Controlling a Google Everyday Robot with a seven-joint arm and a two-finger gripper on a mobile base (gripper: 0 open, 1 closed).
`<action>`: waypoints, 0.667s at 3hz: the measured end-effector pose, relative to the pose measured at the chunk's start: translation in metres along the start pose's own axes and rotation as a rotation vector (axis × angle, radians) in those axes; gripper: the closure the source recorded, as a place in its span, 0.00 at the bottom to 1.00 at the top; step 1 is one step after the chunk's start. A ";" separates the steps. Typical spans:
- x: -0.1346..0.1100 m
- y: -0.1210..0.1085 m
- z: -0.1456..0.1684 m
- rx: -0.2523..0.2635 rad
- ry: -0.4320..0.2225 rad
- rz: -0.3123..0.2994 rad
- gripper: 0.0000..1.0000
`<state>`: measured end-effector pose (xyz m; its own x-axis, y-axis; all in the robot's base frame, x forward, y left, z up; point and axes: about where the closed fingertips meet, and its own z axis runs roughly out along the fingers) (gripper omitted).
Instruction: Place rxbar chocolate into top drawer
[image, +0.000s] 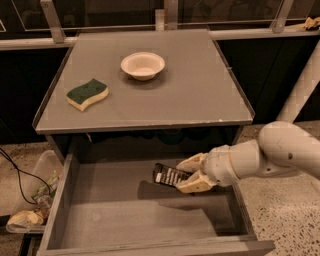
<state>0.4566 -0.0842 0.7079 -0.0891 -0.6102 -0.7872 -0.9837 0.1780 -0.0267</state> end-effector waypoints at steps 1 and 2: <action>0.009 -0.004 0.033 0.046 -0.009 -0.001 1.00; 0.016 -0.010 0.060 0.117 0.047 0.002 1.00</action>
Offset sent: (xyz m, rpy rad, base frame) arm 0.0346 0.0503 -0.0760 -0.1475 -0.1059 -0.2028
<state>0.4743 -0.0491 0.6584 -0.1011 -0.6451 -0.7574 -0.9588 0.2663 -0.0988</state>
